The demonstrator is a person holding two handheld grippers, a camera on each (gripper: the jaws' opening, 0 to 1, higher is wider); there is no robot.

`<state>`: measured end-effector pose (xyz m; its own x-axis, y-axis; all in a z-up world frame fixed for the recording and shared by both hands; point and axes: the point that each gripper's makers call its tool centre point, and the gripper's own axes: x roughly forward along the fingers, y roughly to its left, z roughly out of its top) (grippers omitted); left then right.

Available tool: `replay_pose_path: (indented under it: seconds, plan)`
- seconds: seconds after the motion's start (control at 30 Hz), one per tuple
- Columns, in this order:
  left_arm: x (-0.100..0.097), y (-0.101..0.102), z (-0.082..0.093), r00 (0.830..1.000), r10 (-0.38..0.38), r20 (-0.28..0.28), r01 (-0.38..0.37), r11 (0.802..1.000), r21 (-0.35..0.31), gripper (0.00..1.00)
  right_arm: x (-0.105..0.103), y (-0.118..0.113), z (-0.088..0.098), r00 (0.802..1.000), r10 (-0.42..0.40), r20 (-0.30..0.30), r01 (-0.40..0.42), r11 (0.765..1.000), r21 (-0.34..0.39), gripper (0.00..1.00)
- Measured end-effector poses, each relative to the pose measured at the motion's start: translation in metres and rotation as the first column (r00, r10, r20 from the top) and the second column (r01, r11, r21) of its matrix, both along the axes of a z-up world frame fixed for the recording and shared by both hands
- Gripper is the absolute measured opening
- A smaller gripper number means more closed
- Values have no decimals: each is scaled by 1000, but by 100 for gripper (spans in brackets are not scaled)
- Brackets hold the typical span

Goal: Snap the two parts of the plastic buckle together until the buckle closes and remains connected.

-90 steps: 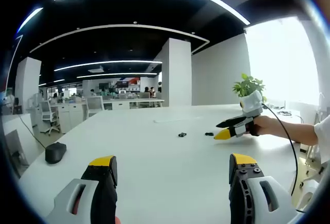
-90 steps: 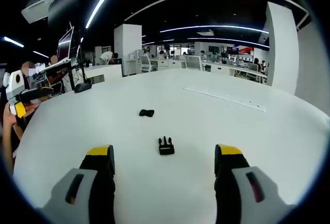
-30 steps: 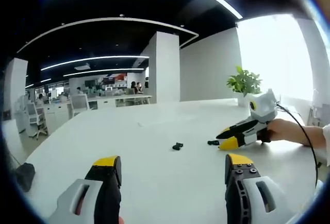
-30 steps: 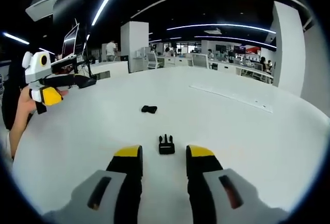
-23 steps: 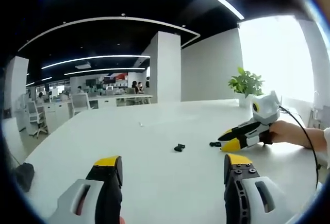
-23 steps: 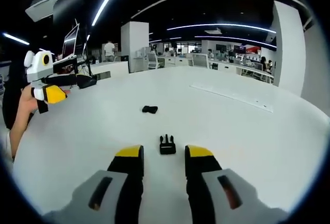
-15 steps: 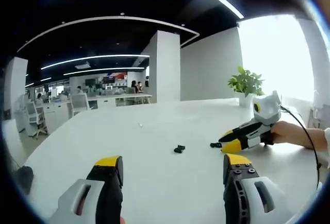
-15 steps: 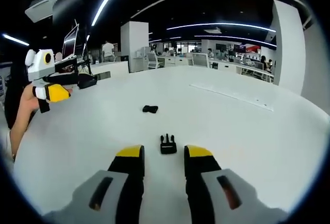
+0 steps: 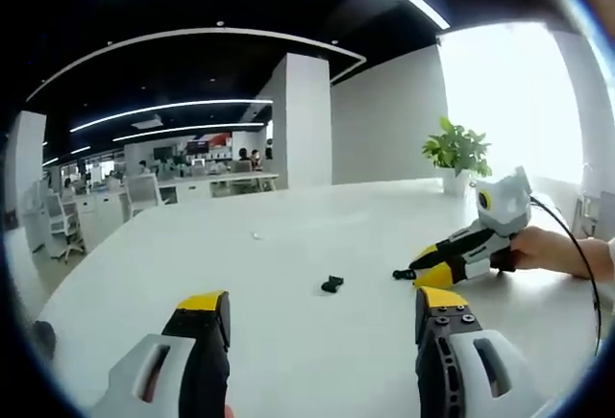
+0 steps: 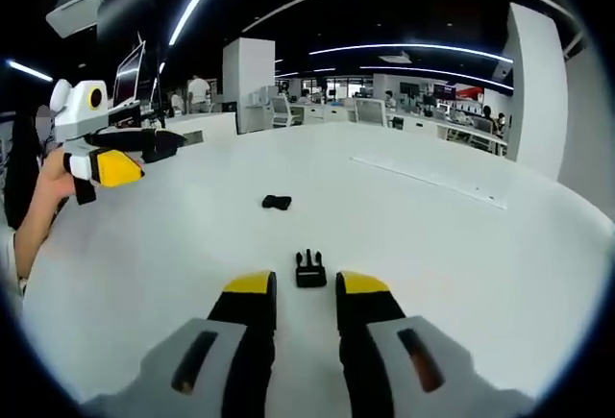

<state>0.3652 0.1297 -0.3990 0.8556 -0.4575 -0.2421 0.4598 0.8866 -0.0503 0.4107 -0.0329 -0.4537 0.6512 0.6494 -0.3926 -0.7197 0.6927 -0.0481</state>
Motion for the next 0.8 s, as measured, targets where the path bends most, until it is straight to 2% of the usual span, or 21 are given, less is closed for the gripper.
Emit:
replay_pose_path:
  seconds: [0.6, 0.8]
  plan:
    - [23, -7, -4, 1000, -20, 1, 20, 1000, -16, 78, -1, 1, 0, 1000, -9, 15, 9, 1000, -12, 20]
    - [32, -9, -10, 999, -26, -23, 26, 999, -25, 78, -2, 2, -1, 1000, -10, 12, 10, 1000, -14, 19]
